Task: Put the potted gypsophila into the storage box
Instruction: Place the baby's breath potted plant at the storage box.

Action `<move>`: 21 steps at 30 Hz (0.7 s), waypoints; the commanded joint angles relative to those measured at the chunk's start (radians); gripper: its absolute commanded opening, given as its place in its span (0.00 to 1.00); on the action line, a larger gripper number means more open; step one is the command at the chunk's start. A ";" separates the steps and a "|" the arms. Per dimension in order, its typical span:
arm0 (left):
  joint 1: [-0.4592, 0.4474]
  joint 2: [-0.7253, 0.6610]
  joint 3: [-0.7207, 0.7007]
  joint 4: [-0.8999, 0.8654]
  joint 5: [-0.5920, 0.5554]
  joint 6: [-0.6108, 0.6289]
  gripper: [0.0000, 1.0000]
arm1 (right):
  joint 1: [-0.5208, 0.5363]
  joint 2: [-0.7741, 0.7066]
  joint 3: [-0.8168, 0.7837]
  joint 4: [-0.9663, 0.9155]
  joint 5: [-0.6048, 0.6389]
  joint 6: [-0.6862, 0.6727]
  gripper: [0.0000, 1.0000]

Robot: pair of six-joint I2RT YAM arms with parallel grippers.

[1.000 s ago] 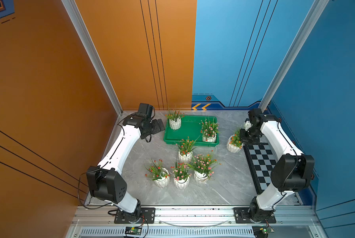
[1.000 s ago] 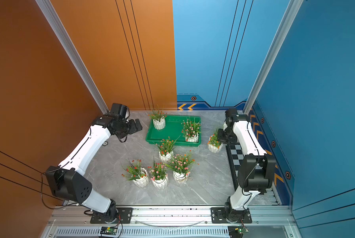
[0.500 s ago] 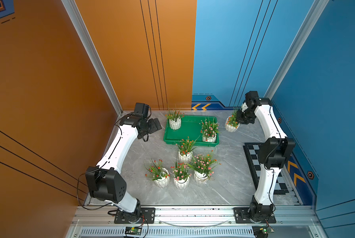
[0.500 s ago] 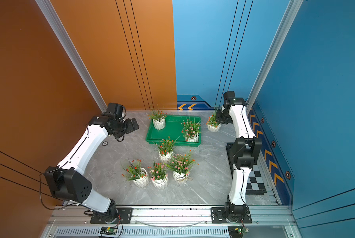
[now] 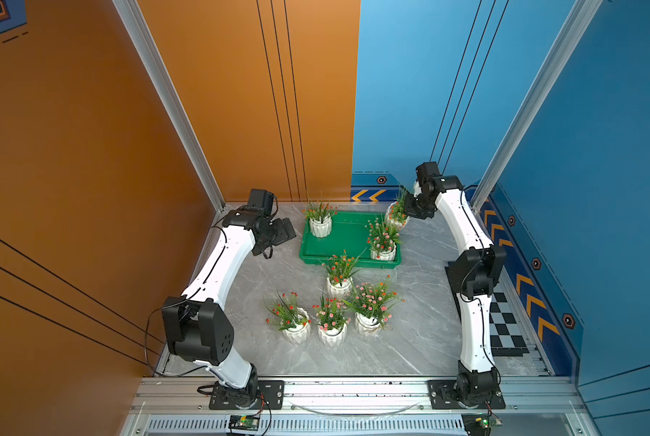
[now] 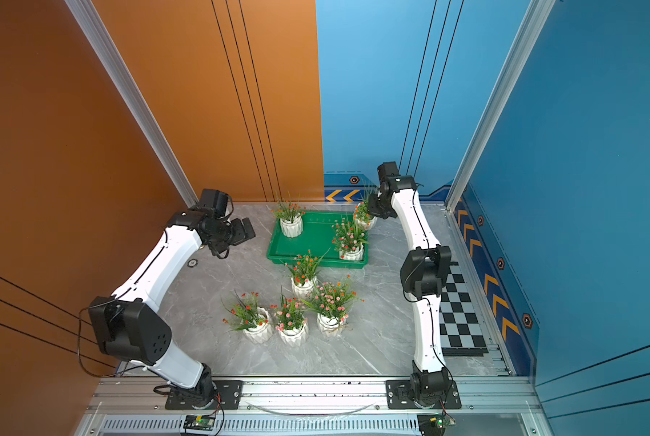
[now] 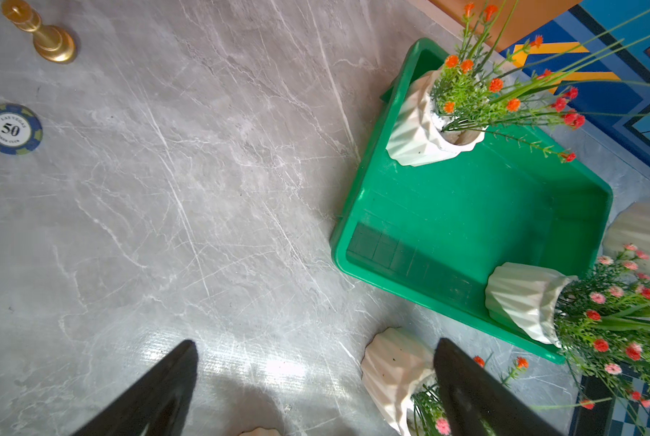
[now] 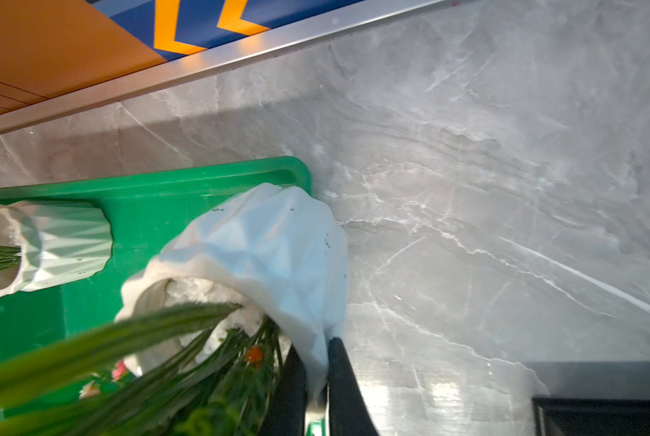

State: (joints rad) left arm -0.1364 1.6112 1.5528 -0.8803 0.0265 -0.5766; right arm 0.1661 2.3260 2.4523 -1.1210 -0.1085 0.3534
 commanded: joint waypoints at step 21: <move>0.058 0.057 0.013 -0.005 0.022 0.030 0.98 | 0.052 0.094 0.036 0.109 -0.027 0.097 0.03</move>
State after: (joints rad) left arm -0.0860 1.6516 1.5543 -0.8803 0.0311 -0.5652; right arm 0.2108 2.4203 2.4565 -1.0622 -0.1268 0.4278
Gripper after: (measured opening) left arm 0.983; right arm 0.109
